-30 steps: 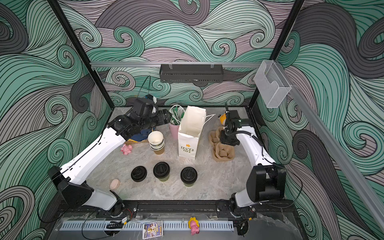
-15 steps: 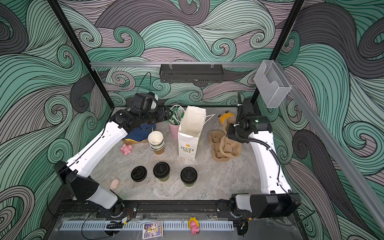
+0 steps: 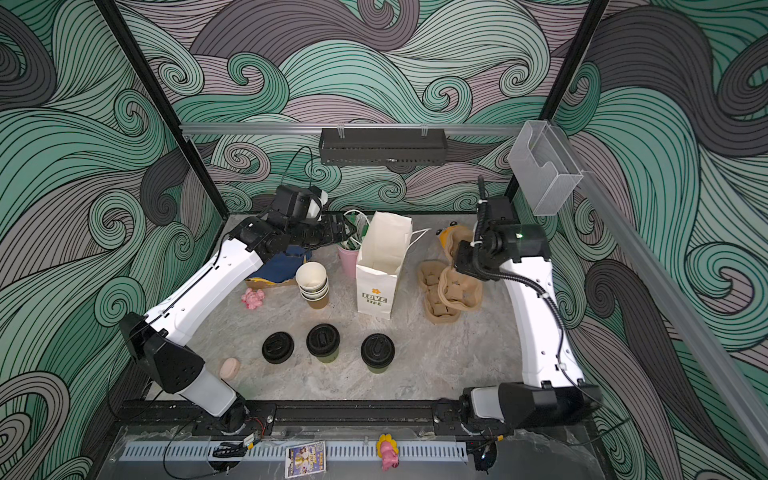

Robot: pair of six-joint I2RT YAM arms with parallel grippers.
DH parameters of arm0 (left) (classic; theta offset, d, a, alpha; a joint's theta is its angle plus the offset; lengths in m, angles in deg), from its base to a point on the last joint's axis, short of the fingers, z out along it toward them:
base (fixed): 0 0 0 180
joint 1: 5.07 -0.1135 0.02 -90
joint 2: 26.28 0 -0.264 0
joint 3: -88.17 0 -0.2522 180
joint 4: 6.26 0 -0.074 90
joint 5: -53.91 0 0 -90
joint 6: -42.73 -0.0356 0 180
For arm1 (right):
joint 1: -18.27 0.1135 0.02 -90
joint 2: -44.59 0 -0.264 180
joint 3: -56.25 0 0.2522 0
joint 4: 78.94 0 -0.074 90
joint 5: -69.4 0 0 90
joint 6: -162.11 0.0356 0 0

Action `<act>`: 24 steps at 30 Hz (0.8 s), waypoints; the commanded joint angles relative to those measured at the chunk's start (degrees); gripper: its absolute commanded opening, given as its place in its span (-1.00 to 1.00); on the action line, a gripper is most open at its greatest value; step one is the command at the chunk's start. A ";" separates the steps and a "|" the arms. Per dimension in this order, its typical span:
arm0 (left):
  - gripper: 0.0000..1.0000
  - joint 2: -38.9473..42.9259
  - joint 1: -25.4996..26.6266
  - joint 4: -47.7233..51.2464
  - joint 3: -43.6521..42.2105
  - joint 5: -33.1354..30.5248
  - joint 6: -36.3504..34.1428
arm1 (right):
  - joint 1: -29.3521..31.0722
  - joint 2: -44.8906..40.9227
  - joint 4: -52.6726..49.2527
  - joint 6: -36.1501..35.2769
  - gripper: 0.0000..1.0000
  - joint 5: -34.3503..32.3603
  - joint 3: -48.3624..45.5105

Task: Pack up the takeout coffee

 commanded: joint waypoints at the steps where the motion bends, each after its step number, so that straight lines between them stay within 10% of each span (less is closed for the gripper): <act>1: 0.71 1.79 -0.67 -1.57 -1.18 0.85 -0.20 | 0.08 3.51 7.55 -4.06 -0.53 1.26 -4.93; 24: 0.72 3.59 -1.57 -1.95 -3.75 -1.05 1.08 | 2.96 26.36 15.26 -11.89 -0.49 -2.66 -5.78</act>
